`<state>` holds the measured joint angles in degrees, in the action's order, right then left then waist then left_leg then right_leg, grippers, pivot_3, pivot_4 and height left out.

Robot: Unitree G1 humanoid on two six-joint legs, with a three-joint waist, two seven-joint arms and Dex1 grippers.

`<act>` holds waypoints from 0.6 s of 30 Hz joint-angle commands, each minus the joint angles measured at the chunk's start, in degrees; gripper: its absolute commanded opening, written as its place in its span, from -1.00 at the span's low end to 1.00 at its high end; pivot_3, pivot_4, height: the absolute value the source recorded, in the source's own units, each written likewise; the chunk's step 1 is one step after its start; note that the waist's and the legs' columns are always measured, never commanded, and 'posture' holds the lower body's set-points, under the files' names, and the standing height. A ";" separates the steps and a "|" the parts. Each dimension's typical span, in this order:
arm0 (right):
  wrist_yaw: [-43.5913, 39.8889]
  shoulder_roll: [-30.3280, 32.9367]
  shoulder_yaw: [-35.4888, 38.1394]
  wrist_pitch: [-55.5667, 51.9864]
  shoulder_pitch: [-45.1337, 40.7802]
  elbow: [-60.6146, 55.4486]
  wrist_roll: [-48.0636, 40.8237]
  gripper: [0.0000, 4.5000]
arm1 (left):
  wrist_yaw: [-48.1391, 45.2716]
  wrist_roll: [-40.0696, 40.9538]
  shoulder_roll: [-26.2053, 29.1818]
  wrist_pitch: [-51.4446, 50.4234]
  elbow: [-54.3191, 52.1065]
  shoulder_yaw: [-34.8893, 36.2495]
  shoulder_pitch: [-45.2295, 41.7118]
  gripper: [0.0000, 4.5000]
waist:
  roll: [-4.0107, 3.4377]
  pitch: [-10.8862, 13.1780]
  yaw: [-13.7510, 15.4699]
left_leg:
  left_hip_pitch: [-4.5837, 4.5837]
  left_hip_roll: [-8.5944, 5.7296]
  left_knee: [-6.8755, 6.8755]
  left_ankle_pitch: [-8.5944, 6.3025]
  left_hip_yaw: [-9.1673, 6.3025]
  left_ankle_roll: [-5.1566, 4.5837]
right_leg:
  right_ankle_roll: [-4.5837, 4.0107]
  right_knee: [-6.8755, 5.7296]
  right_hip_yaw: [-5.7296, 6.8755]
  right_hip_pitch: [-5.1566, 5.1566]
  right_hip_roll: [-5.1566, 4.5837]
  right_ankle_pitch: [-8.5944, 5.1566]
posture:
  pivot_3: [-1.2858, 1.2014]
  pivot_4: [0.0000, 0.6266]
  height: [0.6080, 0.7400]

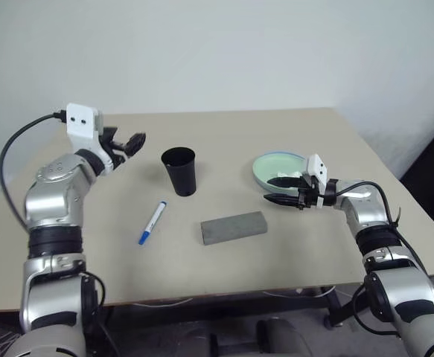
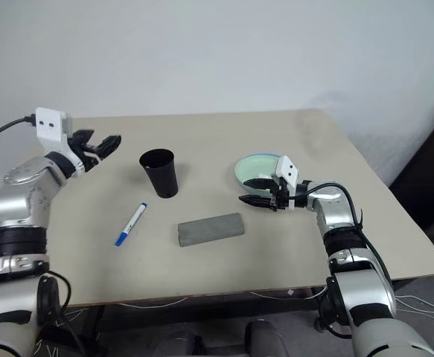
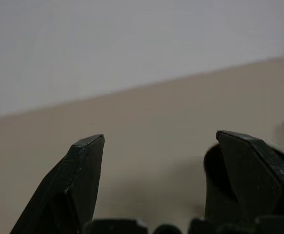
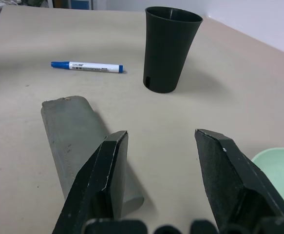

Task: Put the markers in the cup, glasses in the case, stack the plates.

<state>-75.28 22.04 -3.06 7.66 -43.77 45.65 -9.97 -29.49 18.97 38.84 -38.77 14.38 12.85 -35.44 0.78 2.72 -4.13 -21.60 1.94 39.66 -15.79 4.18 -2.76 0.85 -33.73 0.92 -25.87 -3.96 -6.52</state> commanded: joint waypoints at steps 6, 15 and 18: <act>-1.16 0.58 0.58 1.49 -2.80 0.65 -0.40 0.05 | 4.23 1.06 -0.01 -24.03 -12.32 -2.41 6.79 0.50 | 0.01 0.02 0.02 | 0.00 0.00 -0.04 -0.04 -0.02 0.21 | -0.08 -0.02 0.01 -0.01 0.02 -0.05 | 0.03 -1.00 0.88; -1.34 0.24 0.24 2.04 -2.14 0.80 0.01 0.05 | 6.95 -0.34 -3.48 -27.96 -15.70 -8.08 9.62 0.06 | 0.01 0.02 0.03 | 0.02 -0.01 -0.04 -0.02 -0.02 0.23 | -0.09 -0.02 -0.02 0.00 0.03 -0.05 | 0.03 -1.00 0.88; -1.34 0.32 0.21 1.95 -2.01 0.65 0.09 0.05 | 7.67 -2.10 -3.55 -26.95 -15.90 -10.89 10.33 0.06 | 0.01 0.02 0.03 | 0.03 -0.01 -0.04 -0.02 -0.01 0.23 | -0.10 -0.02 -0.02 0.00 0.04 -0.06 | 0.03 -1.00 0.88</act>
<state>-76.47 21.97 -3.48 8.89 -44.57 47.02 -9.30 -22.41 18.45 35.09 -66.78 0.46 2.68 -24.88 0.80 2.74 -4.10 -21.57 1.93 39.62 -15.82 4.18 -2.52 0.75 -33.76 0.90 -25.87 -3.92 -6.57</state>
